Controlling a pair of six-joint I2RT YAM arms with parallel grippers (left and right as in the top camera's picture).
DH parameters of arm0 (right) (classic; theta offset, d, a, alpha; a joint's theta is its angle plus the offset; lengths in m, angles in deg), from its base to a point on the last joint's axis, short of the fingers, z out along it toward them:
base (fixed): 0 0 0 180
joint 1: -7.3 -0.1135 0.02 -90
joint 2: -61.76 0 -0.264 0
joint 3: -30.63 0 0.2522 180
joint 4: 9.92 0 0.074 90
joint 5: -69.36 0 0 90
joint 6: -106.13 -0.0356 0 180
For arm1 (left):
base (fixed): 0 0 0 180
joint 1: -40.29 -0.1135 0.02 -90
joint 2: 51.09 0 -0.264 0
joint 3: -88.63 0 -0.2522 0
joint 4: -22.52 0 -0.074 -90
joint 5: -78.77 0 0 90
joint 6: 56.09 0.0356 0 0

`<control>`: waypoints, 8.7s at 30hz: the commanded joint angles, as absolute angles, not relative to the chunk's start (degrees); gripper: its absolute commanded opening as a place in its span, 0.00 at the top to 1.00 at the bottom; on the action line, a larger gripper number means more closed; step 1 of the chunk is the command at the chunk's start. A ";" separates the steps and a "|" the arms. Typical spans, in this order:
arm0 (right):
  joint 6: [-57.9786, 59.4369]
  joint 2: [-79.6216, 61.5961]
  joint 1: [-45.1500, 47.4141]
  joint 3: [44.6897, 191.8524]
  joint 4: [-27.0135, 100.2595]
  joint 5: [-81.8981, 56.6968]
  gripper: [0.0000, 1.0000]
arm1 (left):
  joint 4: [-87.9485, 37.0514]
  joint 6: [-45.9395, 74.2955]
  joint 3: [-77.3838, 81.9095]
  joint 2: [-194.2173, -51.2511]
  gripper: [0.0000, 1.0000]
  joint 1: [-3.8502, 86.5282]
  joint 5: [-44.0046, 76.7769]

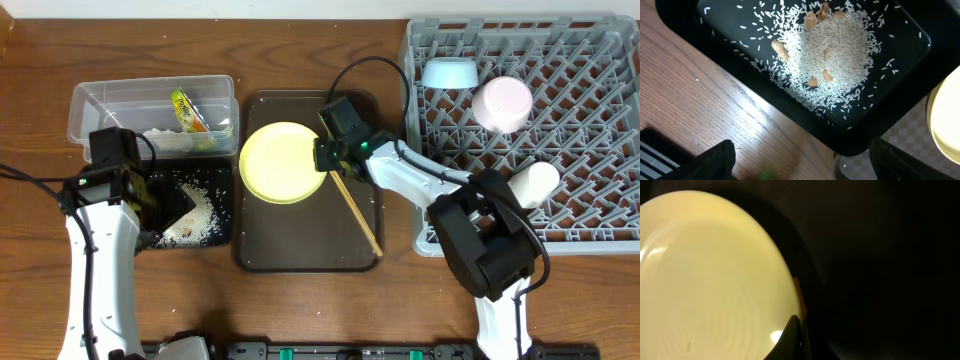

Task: Sort waste into correct bins and load items into the dishwasher rack
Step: 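Reach the right gripper to the yellow plate and grasp its edge, then lift the yellow plate and place it upright in the rack, then reach the right gripper to the chopsticks and grasp one, then carry the chopstick right and stand it in the rack, then reach the right gripper back to the tray and grasp the second chopstick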

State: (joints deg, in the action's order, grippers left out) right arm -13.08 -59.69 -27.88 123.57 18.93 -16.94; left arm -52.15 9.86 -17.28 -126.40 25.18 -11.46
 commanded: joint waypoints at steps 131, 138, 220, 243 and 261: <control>0.34 -55.80 -30.66 123.31 50.84 -17.59 0.87 | -52.56 9.38 -17.61 -125.98 0.12 24.94 -11.72; 0.31 -55.29 -30.48 123.37 51.93 -17.64 0.99 | -52.56 9.38 -17.61 -126.00 0.12 24.94 -11.72; 14.48 -29.33 -20.47 119.64 50.91 -5.18 0.59 | -52.50 9.38 -17.61 -126.00 0.12 24.94 -11.72; -1.46 -54.35 -34.02 119.68 49.00 -14.97 0.89 | -52.52 9.38 -17.61 -126.00 0.12 24.94 -11.72; 3.79 -28.87 -20.80 124.90 53.81 -22.43 0.99 | -52.52 9.38 -17.61 -125.98 0.12 24.94 -11.72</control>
State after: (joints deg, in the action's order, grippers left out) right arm 2.17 -35.03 -24.63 123.59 52.83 -18.05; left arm -52.34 9.86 -17.28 -126.40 25.18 -11.42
